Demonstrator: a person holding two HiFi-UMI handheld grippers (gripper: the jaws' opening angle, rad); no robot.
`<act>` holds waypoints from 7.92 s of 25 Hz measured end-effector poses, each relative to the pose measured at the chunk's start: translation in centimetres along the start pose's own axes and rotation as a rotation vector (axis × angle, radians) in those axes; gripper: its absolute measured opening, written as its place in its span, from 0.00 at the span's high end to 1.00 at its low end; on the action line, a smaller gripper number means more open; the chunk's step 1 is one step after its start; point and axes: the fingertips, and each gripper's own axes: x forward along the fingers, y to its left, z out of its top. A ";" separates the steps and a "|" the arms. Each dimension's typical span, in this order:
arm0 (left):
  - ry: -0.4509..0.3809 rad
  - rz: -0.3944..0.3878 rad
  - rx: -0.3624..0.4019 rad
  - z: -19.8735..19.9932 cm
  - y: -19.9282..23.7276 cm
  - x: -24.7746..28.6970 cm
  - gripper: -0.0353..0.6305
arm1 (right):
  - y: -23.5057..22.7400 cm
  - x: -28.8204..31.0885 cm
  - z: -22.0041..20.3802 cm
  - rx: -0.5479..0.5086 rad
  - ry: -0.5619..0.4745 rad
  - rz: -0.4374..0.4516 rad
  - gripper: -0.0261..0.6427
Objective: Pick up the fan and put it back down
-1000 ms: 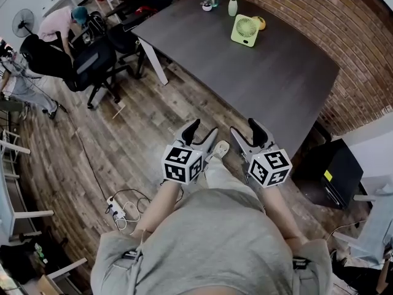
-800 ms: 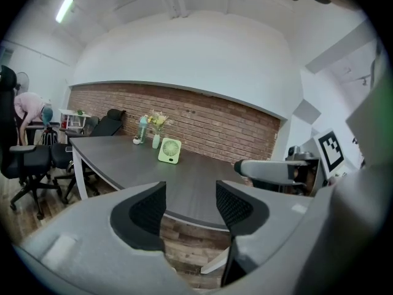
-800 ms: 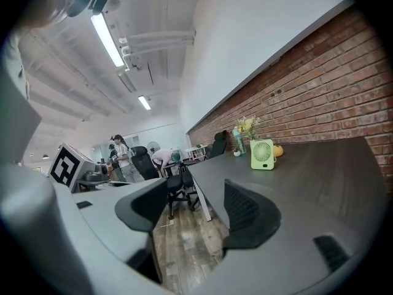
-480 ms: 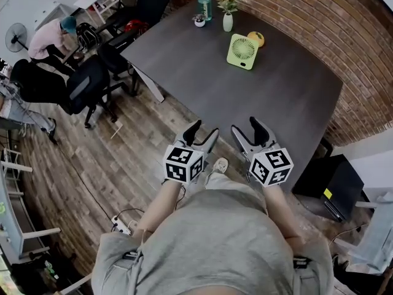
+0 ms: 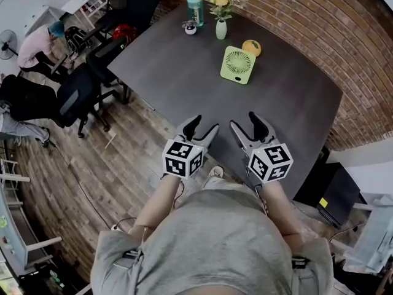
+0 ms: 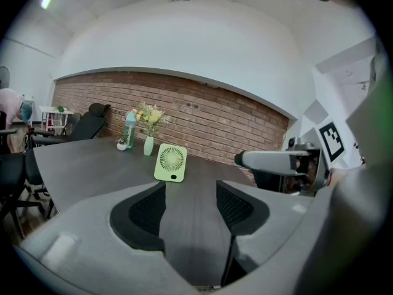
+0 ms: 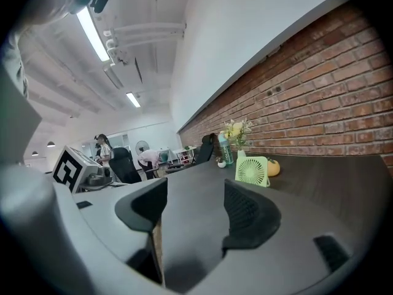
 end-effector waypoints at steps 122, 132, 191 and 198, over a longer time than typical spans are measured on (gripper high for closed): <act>0.163 -0.303 0.376 3.6 -8.4 28.9 0.42 | -25.8 0.3 0.4 -0.012 0.070 -0.441 0.70; 0.221 -0.406 0.406 0.4 -12.3 31.6 0.42 | -28.9 -3.2 -2.7 0.058 0.085 -0.555 0.70; 0.331 -0.423 0.361 -6.7 -13.1 32.2 0.42 | -31.2 -5.4 -12.0 0.227 0.240 -0.612 0.60; 0.289 -0.425 0.296 -5.5 -13.3 28.7 0.42 | -28.2 -7.5 -10.9 0.225 0.197 -0.635 0.60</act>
